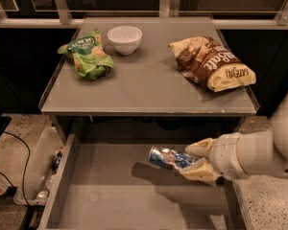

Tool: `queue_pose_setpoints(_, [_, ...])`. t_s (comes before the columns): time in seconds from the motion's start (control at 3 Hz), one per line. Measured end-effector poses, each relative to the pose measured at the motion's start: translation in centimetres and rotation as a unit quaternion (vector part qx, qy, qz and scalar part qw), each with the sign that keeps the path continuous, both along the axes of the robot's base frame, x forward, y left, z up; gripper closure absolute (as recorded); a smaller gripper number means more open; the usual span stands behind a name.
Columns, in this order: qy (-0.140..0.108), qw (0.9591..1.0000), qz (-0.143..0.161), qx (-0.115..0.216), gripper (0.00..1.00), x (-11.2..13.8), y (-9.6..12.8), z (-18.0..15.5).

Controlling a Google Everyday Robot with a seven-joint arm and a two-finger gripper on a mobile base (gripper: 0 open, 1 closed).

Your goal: Place redbull can into top drawer

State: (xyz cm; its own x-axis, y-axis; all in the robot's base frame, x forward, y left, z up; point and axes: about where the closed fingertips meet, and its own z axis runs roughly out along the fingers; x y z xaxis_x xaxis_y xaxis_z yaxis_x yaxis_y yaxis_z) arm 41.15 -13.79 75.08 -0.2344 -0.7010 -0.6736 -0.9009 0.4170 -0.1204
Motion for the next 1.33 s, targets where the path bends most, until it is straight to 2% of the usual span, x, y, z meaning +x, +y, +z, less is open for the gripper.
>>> queue_pose_setpoints(0.67, [-0.016, 0.9997, -0.02, -0.002, 1.0, 3.0, 0.2, -8.4])
queue_pose_setpoints(1.0, [-0.018, 0.9995, -0.024, -0.006, 1.0, 4.2, 0.8, -11.0])
queue_pose_setpoints(1.33, [-0.006, 0.9996, -0.029, -0.004, 0.82, 4.9, 1.4, -12.9])
